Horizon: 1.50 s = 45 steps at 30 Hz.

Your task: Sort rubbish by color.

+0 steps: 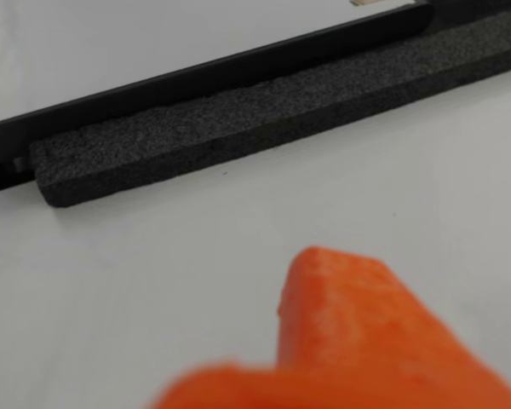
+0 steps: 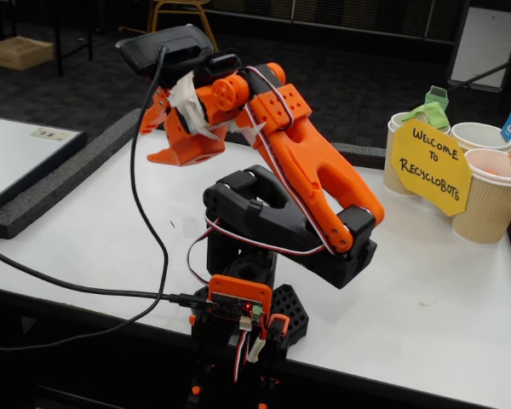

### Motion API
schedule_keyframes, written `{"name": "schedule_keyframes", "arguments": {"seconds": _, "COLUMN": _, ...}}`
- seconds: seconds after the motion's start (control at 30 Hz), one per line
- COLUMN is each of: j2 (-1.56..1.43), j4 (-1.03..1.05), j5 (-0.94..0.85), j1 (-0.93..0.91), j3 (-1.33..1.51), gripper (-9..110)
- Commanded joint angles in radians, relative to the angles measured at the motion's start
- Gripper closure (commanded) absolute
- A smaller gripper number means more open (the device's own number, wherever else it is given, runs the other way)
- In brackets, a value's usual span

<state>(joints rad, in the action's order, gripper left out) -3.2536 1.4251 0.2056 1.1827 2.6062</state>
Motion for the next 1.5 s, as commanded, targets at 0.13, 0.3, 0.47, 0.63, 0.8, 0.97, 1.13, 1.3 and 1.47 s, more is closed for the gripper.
{"name": "schedule_keyframes", "arguments": {"seconds": 0.13, "j2": -0.009, "j4": -0.040, "j5": -0.009, "j1": -0.103, "j3": -0.023, "gripper": 94}}
{"name": "schedule_keyframes", "arguments": {"seconds": 0.3, "j2": -0.009, "j4": -0.038, "j5": -0.009, "j1": -0.207, "j3": -0.026, "gripper": 94}}
{"name": "schedule_keyframes", "arguments": {"seconds": 0.47, "j2": -0.009, "j4": -0.037, "j5": -0.009, "j1": -0.353, "j3": -0.029, "gripper": 94}}
{"name": "schedule_keyframes", "arguments": {"seconds": 0.63, "j2": -0.009, "j4": -0.037, "j5": -0.009, "j1": -0.558, "j3": -0.029, "gripper": 94}}
{"name": "schedule_keyframes", "arguments": {"seconds": 0.8, "j2": -0.009, "j4": -0.037, "j5": -0.009, "j1": -0.775, "j3": -0.031, "gripper": 94}}
{"name": "schedule_keyframes", "arguments": {"seconds": 0.97, "j2": -0.009, "j4": -0.037, "j5": -0.009, "j1": -0.971, "j3": -0.031, "gripper": 94}}
{"name": "schedule_keyframes", "arguments": {"seconds": 1.13, "j2": -0.008, "j4": -0.041, "j5": -0.011, "j1": -1.236, "j3": -0.021, "gripper": 94}}
{"name": "schedule_keyframes", "arguments": {"seconds": 1.3, "j2": -0.006, "j4": -0.046, "j5": -0.011, "j1": -1.474, "j3": -0.012, "gripper": 94}}
{"name": "schedule_keyframes", "arguments": {"seconds": 1.47, "j2": -0.006, "j4": -0.051, "j5": -0.011, "j1": -1.735, "j3": 0.000, "gripper": 94}}
